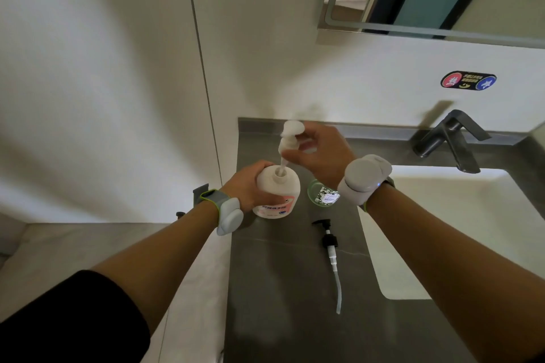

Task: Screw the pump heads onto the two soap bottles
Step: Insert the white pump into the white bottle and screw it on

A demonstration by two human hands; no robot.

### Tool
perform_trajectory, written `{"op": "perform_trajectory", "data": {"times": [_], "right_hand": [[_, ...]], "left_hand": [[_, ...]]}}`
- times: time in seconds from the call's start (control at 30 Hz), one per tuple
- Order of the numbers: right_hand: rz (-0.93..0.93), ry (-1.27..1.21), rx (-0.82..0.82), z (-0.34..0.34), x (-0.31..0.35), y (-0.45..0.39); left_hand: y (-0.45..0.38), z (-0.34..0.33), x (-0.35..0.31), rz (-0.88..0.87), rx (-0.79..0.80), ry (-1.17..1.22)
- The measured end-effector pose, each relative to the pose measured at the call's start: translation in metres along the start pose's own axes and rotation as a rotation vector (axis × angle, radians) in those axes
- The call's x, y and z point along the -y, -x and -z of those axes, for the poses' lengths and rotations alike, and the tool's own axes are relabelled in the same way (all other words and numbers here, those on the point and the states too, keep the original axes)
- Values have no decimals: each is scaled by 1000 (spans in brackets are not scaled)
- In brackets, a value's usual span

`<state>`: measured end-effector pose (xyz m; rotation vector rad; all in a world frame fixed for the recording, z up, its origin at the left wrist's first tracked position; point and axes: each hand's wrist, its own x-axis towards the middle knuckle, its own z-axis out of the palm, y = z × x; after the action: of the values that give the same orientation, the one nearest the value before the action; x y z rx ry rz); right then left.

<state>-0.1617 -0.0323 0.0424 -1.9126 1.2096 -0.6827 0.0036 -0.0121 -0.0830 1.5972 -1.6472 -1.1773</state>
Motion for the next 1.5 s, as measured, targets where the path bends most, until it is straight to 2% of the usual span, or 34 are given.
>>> {"op": "perform_trajectory", "data": {"times": [0.33,0.67,0.93,1.07,1.17,1.3,1.4,1.5], "right_hand": [[-40,139,168,-22,-40,-7],[-20,287,126,-33,-56,-15],[1,167,225,-21,-60,-10],[-45,212,210,-16,-60,-13],[-84,146,199,-12,-59,-12],[-63,146,217,-13,-57,-8],[-93,127,160,-10,-62,-9],[-63,101,194,-12,-64,-8]], "left_hand": [[1,1,0,-9,-21,7],[-2,0,8,-15,-16,7],[-2,2,8,-31,-23,26],[-3,3,8,-48,21,29],[-3,4,7,-44,26,51],[-1,5,5,-42,14,70],[-1,4,6,-48,8,65],[-3,4,7,-45,2,68]]}}
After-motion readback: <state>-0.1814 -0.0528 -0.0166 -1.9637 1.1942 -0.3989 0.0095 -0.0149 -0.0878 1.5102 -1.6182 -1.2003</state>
